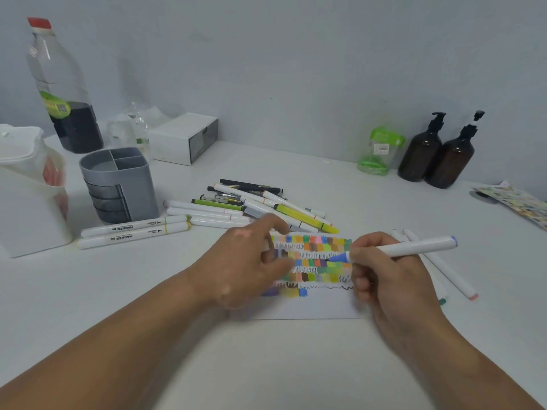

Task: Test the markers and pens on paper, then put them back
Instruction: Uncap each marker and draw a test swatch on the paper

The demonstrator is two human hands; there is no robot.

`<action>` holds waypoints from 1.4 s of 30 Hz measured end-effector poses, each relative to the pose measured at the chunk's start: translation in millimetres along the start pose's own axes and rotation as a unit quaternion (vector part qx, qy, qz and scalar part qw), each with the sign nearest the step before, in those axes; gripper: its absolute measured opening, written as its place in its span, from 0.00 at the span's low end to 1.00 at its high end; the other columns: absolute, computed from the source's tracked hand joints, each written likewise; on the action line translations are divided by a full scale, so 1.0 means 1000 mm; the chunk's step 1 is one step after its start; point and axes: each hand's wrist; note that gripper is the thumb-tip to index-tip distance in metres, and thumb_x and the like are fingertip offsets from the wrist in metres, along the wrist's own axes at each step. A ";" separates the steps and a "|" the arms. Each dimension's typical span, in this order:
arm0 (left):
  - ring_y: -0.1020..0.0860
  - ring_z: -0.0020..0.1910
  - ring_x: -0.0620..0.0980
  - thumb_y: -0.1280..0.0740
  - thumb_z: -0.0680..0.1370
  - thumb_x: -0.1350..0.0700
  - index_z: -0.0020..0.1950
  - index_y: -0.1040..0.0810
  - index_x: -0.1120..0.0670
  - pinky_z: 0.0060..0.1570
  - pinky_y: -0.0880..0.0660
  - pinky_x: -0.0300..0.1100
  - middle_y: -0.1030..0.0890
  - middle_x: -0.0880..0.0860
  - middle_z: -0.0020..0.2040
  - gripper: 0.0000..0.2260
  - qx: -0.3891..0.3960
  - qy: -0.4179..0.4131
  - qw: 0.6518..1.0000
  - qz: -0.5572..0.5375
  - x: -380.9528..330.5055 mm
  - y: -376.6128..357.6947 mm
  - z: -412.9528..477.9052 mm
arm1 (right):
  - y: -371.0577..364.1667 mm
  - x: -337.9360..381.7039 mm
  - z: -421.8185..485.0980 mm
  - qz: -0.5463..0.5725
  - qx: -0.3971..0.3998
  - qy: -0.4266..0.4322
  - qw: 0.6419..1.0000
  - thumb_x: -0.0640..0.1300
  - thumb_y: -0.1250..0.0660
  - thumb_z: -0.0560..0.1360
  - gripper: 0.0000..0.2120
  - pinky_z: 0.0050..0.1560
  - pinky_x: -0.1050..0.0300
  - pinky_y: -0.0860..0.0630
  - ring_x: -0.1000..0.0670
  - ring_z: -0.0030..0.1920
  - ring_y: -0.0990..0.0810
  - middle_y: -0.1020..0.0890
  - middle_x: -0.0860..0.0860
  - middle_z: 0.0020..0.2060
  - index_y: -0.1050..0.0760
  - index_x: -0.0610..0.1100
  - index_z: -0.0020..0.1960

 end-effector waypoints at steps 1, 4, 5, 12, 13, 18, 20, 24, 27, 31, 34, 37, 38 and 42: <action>0.24 0.41 0.39 0.37 0.80 0.50 0.60 0.30 0.42 0.37 0.28 0.33 0.22 0.45 0.41 0.09 -0.018 0.014 0.999 -0.047 0.000 0.002 0.002 | 0.001 0.001 0.001 0.016 0.003 0.003 1.000 0.37 0.29 0.72 0.07 0.22 0.60 0.33 0.52 0.25 0.31 0.28 0.47 0.26 0.22 0.45 0.37; 0.24 0.42 0.45 0.45 0.83 0.59 0.58 0.30 0.43 0.41 0.26 0.43 0.21 0.48 0.46 0.12 -0.041 0.038 0.991 -0.120 0.001 0.006 0.003 | 0.003 0.002 0.002 0.030 0.025 0.007 0.999 0.42 0.25 0.67 0.05 0.23 0.61 0.32 0.53 0.25 0.30 0.26 0.48 0.26 0.21 0.46 0.35; 0.24 0.42 0.44 0.45 0.84 0.59 0.59 0.30 0.42 0.42 0.25 0.43 0.21 0.45 0.47 0.12 -0.040 0.037 0.990 -0.128 0.000 0.006 0.002 | 0.004 0.003 0.002 0.028 0.034 0.010 0.999 0.42 0.23 0.65 0.06 0.23 0.62 0.32 0.54 0.25 0.30 0.26 0.48 0.26 0.20 0.46 0.36; 0.16 0.40 0.47 0.35 0.83 0.55 0.57 0.25 0.48 0.46 0.18 0.42 0.14 0.44 0.47 0.05 0.003 -0.007 0.986 -0.169 -0.005 0.001 -0.001 | 0.005 0.005 0.002 0.115 0.082 -0.001 0.990 0.41 0.30 0.68 0.05 0.25 0.60 0.27 0.51 0.28 0.25 0.21 0.45 0.30 0.15 0.45 0.41; 0.16 0.39 0.47 0.33 0.81 0.53 0.55 0.24 0.48 0.46 0.18 0.43 0.13 0.45 0.45 0.04 0.008 -0.008 0.985 -0.172 -0.006 0.002 -0.001 | 0.005 0.005 0.001 0.114 0.083 0.000 0.990 0.40 0.29 0.68 0.04 0.25 0.60 0.27 0.51 0.28 0.25 0.21 0.44 0.30 0.16 0.45 0.41; 0.16 0.38 0.38 0.28 0.77 0.51 0.50 0.18 0.42 0.37 0.23 0.29 0.14 0.37 0.44 0.04 0.010 -0.011 0.982 -0.190 -0.009 -0.003 -0.002 | 0.001 0.007 -0.002 0.104 0.097 0.012 0.990 0.41 0.29 0.69 0.03 0.25 0.60 0.27 0.51 0.27 0.25 0.21 0.44 0.30 0.16 0.45 0.40; 0.15 0.41 0.39 0.28 0.76 0.51 0.51 0.17 0.42 0.39 0.22 0.30 0.14 0.37 0.44 0.05 0.017 -0.011 0.980 -0.199 -0.007 -0.005 -0.002 | 0.001 0.006 -0.002 0.097 0.102 0.020 0.990 0.41 0.30 0.70 0.03 0.25 0.59 0.27 0.50 0.27 0.25 0.21 0.44 0.30 0.17 0.45 0.40; 0.15 0.44 0.43 0.29 0.77 0.48 0.53 0.18 0.35 0.45 0.19 0.37 0.13 0.42 0.45 0.08 0.014 -0.044 0.985 -0.165 -0.006 -0.007 -0.003 | -0.001 0.003 -0.004 0.058 0.131 0.042 0.989 0.41 0.27 0.70 0.01 0.27 0.59 0.27 0.49 0.28 0.24 0.20 0.43 0.31 0.17 0.44 0.42; 0.15 0.44 0.42 0.30 0.78 0.49 0.53 0.19 0.28 0.43 0.20 0.33 0.14 0.42 0.45 0.12 0.011 -0.064 0.985 -0.163 -0.009 -0.008 -0.005 | -0.001 0.003 -0.005 0.034 0.142 0.057 0.988 0.47 0.24 0.67 0.07 0.29 0.59 0.26 0.48 0.29 0.23 0.18 0.42 0.33 0.16 0.45 0.43; 0.15 0.41 0.43 0.29 0.78 0.52 0.52 0.18 0.30 0.39 0.22 0.31 0.14 0.43 0.43 0.14 -0.004 -0.070 0.981 -0.183 -0.010 -0.012 -0.005 | -0.002 0.004 -0.004 0.033 0.136 0.054 0.989 0.50 0.23 0.67 0.10 0.29 0.59 0.25 0.48 0.29 0.22 0.17 0.42 0.33 0.16 0.45 0.44; 0.16 0.40 0.45 0.27 0.78 0.54 0.50 0.16 0.35 0.37 0.22 0.32 0.14 0.45 0.42 0.12 -0.022 -0.074 0.979 -0.187 -0.011 -0.015 -0.005 | -0.004 0.005 -0.004 0.032 0.130 0.051 0.990 0.51 0.23 0.67 0.11 0.30 0.59 0.24 0.48 0.29 0.21 0.17 0.42 0.33 0.15 0.45 0.43; 0.15 0.41 0.45 0.27 0.78 0.53 0.51 0.16 0.35 0.40 0.19 0.37 0.14 0.43 0.43 0.10 -0.033 -0.071 0.984 -0.163 -0.009 -0.013 -0.005 | -0.006 0.005 -0.005 0.024 0.127 0.051 0.990 0.49 0.23 0.68 0.09 0.30 0.59 0.24 0.49 0.30 0.21 0.17 0.42 0.33 0.15 0.45 0.44; 0.16 0.42 0.44 0.27 0.78 0.52 0.51 0.16 0.36 0.40 0.20 0.37 0.14 0.42 0.43 0.10 -0.036 -0.070 0.985 -0.154 -0.008 -0.011 -0.004 | -0.005 0.005 -0.005 0.017 0.126 0.053 0.990 0.48 0.23 0.69 0.08 0.30 0.59 0.24 0.48 0.30 0.22 0.17 0.43 0.33 0.15 0.45 0.45; 0.19 0.42 0.38 0.27 0.77 0.53 0.49 0.17 0.34 0.37 0.26 0.28 0.18 0.36 0.42 0.11 -0.063 -0.059 0.991 -0.100 -0.002 0.000 0.000 | 0.003 0.011 -0.003 0.049 0.212 0.030 0.976 0.59 0.22 0.68 0.26 0.33 0.55 0.23 0.47 0.38 0.20 0.15 0.40 0.43 0.15 0.41 0.56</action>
Point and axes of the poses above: each hand's wrist, its own z-axis towards the middle knuckle, its own y-axis out of the back of the hand, x = y × z
